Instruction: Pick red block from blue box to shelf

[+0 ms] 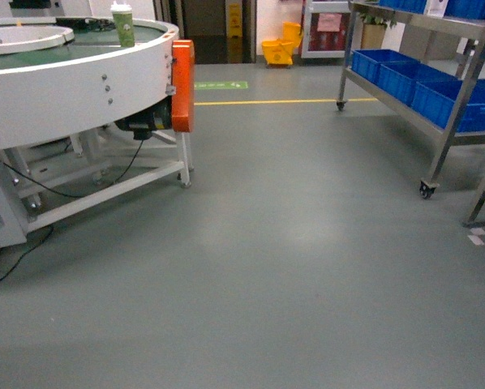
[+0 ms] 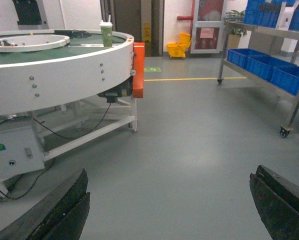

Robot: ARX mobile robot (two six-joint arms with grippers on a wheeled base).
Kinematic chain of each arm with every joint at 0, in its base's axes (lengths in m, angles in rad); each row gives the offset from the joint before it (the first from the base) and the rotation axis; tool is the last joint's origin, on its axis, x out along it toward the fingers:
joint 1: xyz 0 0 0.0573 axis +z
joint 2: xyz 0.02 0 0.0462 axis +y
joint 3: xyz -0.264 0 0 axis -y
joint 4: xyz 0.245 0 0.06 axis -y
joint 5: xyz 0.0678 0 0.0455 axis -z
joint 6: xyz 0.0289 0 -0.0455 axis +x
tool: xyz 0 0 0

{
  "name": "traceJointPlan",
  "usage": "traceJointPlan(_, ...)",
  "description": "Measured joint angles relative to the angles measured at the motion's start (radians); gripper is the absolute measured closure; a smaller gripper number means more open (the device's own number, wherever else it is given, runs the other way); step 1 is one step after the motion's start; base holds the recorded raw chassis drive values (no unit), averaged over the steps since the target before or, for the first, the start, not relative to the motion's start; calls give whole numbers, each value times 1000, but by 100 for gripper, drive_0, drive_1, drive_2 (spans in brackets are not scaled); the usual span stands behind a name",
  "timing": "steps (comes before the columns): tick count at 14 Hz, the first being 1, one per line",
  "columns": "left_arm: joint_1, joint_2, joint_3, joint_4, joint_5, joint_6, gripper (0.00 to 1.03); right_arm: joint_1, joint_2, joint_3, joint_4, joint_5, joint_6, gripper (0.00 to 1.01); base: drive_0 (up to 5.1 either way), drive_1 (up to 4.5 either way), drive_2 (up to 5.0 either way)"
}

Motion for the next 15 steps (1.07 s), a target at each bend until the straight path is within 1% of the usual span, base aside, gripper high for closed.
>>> traceJointPlan(15,0,0,0,0,-2,0,5,0,0,0,3,0,0,73,-4,417,-424)
